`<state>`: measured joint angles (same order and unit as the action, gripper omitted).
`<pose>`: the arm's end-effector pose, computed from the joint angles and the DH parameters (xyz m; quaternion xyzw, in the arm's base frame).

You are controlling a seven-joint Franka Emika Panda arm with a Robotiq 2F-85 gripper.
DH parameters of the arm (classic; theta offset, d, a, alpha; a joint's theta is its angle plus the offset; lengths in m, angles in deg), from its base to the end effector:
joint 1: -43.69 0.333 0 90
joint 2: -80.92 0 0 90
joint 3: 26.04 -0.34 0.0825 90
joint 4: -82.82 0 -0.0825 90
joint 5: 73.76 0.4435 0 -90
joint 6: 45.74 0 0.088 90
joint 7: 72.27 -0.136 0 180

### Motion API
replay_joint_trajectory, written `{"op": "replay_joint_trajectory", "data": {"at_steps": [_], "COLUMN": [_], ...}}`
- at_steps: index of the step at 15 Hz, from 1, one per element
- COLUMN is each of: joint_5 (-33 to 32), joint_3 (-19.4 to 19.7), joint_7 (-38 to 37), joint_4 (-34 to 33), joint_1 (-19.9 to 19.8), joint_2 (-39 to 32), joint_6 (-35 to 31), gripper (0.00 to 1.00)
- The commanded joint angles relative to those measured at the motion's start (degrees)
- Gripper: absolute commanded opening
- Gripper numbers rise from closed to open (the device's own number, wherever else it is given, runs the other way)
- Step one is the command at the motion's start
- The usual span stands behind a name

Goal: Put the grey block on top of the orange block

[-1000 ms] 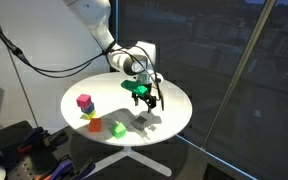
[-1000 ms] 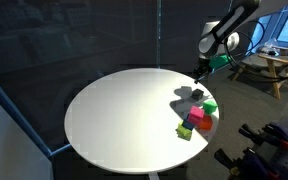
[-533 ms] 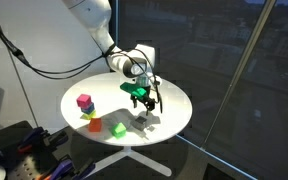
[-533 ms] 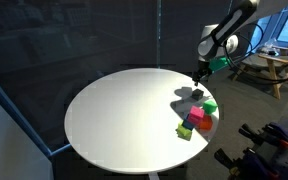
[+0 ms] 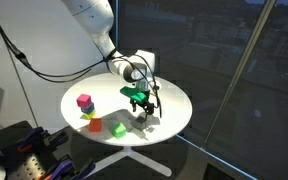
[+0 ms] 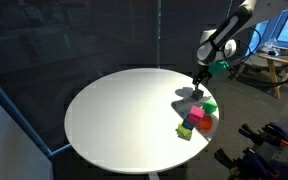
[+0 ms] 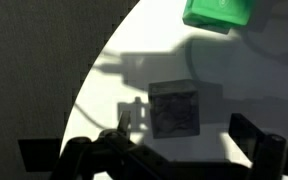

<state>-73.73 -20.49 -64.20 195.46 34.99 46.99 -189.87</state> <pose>0.6337 -0.1625 0.1065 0.9984 -0.0464 -0.0248 0.0226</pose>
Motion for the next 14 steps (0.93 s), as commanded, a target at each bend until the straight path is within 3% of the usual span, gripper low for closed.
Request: {"op": "replay_joint_trajectory", "data": {"at_steps": [1, 14], "joint_5": [-1.1, -1.4], "joint_3": [0.1, 0.3], "joint_7": [-0.7, -0.9], "joint_4": [-2.5, -6.6], "joint_1": [-0.1, 0.3], "joint_2": [-1.9, -6.6], "joint_6": [-0.2, -0.2], "gripper": [1.0, 1.0]}}
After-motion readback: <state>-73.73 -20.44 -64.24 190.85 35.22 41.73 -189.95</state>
